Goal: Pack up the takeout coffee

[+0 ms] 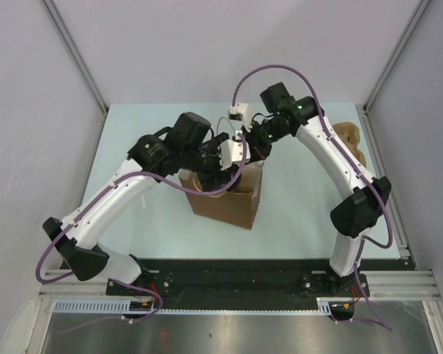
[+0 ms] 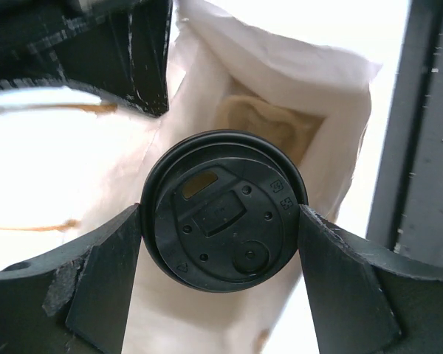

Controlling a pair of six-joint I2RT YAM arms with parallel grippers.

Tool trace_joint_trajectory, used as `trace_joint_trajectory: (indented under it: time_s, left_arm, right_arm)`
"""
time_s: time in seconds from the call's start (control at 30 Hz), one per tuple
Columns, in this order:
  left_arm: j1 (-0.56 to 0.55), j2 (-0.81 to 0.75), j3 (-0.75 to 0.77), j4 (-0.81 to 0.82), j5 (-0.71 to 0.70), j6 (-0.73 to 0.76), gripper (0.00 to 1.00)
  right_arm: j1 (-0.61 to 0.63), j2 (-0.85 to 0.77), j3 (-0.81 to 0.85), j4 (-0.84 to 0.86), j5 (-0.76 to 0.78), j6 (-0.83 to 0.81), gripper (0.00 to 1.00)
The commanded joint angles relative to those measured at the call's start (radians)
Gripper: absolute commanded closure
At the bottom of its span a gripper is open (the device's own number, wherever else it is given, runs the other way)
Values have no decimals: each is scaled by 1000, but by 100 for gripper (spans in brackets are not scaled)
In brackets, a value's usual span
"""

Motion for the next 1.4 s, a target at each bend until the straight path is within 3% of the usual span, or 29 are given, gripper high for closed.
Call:
trace_joint_trajectory:
  time_s: [0.0, 0.2, 0.47, 0.67, 0.87, 1.1, 1.37]
  left_arm:
    - [5, -88, -107, 163, -58, 0, 100]
    - [4, -152, -303, 309, -97, 17, 100]
    - [-7, -267, -546, 553, -193, 18, 100]
    - [-35, -323, -643, 673, -197, 72, 100]
    - [-53, -352, -704, 757, -114, 80, 100]
    - [-56, -300, -720, 806, -31, 75, 100]
    - [-55, -196, -756, 843, -89, 115, 100]
  right_arm:
    - [16, -155, -84, 187, 32, 110, 100]
    - [57, -313, -270, 409, 130, 99, 100]
    - [117, -416, -454, 512, 173, 50, 100]
    - [151, -420, -458, 531, 188, 58, 100]
    - [168, -412, -458, 547, 193, 76, 100]
    - [176, -400, -451, 552, 182, 87, 100]
    - [177, -370, -411, 505, 147, 96, 100]
